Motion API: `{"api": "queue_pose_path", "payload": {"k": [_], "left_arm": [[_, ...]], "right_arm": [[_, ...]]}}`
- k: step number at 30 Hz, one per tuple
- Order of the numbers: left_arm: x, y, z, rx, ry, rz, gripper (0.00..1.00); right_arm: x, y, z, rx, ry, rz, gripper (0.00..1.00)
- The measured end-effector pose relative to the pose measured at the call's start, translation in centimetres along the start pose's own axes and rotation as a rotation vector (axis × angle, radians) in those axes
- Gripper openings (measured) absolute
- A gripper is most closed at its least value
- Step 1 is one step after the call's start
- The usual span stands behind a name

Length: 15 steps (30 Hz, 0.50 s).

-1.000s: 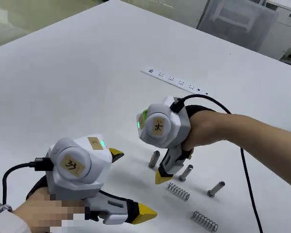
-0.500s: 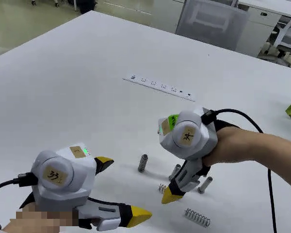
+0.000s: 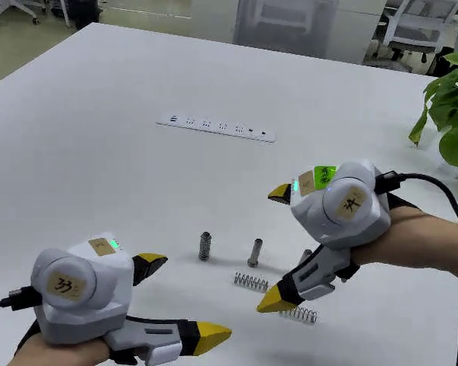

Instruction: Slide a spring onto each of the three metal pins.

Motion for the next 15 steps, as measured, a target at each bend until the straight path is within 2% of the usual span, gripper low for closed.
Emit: {"api": "queue_pose_path", "payload": {"k": [2, 9, 15], "left_arm": [[0.0, 0.0, 0.0, 0.005, 0.008, 0.002, 0.89], [-0.4, -0.3, 0.1, 0.018, 0.023, 0.044, 0.89], [-0.5, -0.1, 0.2, 0.027, 0.054, 0.089, 0.88]], "right_arm": [[0.6, 0.5, -0.9, 0.028, -0.017, 0.033, 0.99], [2.5, 2.0, -3.0, 0.082, -0.023, 0.099, 0.99], [4.1, 2.9, -4.1, 0.103, -0.012, 0.139, 0.99]]}}
Point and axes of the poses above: the centre of the closed fingertips' face, and the gripper's own axes: z roughly forward along the fingers, y roughly to its left, x roughly out of its underside, the point moved 4 cm from there along -z, roughly backward along the fingers, and after that the axes turned 10 degrees about -z, right-handed, at the moved point
